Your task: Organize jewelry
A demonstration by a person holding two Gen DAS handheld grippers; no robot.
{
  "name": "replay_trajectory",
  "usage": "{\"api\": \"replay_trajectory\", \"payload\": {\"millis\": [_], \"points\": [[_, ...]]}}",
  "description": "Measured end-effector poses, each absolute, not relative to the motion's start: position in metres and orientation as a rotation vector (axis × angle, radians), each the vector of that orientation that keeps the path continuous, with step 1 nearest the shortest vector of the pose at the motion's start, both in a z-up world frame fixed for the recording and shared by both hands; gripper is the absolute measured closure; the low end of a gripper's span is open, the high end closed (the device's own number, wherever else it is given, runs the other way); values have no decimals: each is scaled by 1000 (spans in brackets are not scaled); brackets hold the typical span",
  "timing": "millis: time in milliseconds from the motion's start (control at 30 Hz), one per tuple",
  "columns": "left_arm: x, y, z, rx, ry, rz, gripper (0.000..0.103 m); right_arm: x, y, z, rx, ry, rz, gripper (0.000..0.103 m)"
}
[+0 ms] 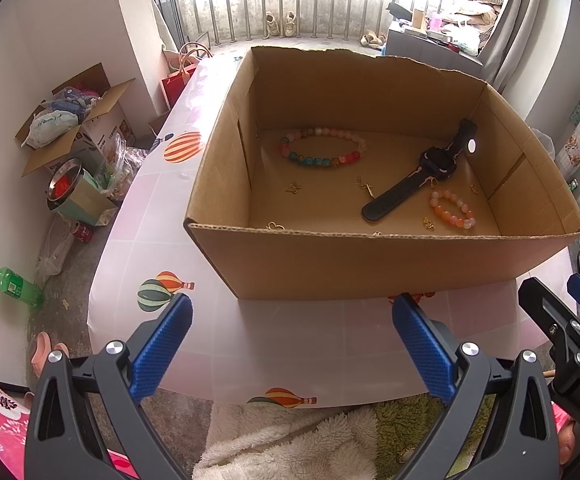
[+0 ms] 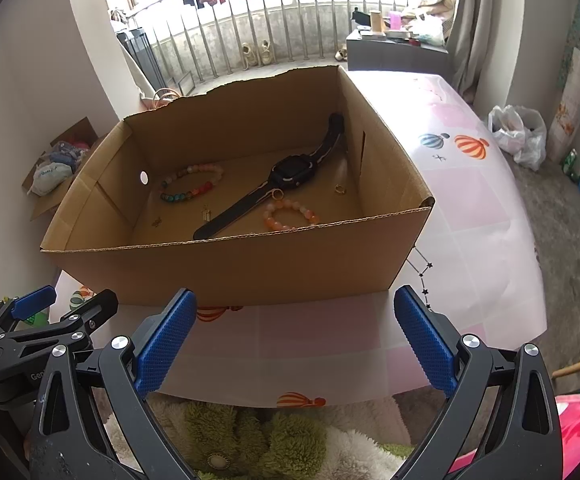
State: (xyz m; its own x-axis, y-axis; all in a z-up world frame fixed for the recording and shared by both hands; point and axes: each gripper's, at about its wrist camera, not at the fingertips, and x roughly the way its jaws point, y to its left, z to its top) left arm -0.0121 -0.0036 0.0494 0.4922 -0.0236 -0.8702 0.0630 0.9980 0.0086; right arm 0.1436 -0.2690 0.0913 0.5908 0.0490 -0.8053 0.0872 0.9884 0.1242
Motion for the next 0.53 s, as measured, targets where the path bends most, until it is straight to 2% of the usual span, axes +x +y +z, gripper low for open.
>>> {"api": "replay_trajectory", "payload": {"millis": [533], "points": [[-12,-4,49,46,1055,-49,6,143,-272,90,160,940,-22,8]]}}
